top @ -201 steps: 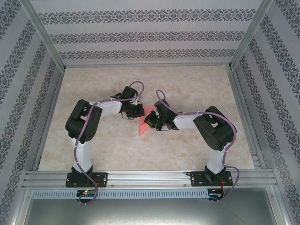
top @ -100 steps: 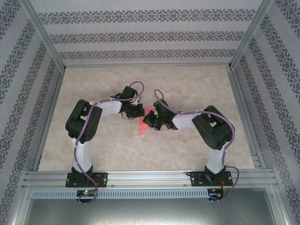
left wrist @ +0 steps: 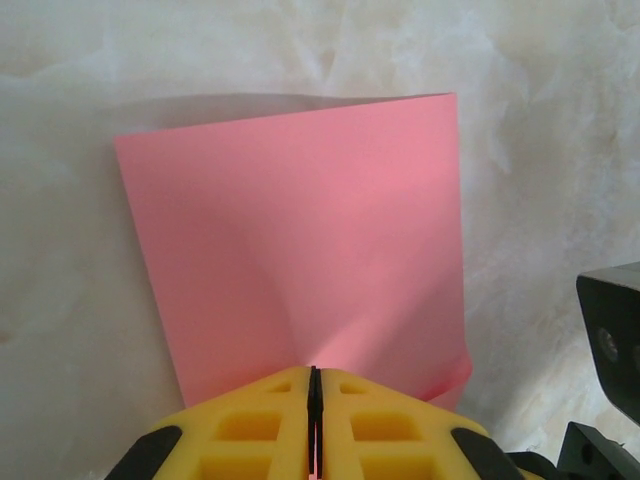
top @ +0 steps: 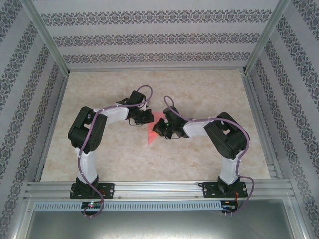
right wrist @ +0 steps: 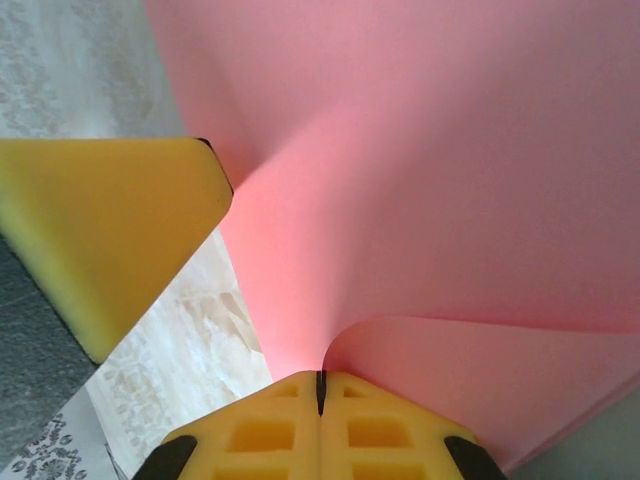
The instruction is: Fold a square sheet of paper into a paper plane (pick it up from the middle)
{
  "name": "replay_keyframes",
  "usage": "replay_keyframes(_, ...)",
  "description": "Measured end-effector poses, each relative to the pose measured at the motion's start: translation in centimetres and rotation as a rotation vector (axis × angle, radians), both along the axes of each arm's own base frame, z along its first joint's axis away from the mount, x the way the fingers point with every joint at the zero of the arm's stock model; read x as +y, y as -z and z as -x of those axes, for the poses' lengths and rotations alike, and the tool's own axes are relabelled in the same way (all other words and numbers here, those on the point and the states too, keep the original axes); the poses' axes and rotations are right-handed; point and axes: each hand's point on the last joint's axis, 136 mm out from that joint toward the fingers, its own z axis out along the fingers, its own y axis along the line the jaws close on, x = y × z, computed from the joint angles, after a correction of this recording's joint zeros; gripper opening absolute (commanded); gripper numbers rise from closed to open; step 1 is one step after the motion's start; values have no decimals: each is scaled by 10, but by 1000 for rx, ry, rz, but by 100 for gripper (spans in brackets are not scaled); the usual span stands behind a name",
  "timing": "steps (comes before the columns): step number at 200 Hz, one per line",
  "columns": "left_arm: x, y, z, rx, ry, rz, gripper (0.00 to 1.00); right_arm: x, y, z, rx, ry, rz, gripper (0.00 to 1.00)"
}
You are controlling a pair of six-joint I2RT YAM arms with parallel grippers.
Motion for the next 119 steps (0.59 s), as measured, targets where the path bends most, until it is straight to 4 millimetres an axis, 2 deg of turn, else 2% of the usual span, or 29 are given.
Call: replay_keyframes(119,3,10,1,48,-1,-24,10,0,0,0,-7,-7,6,4)
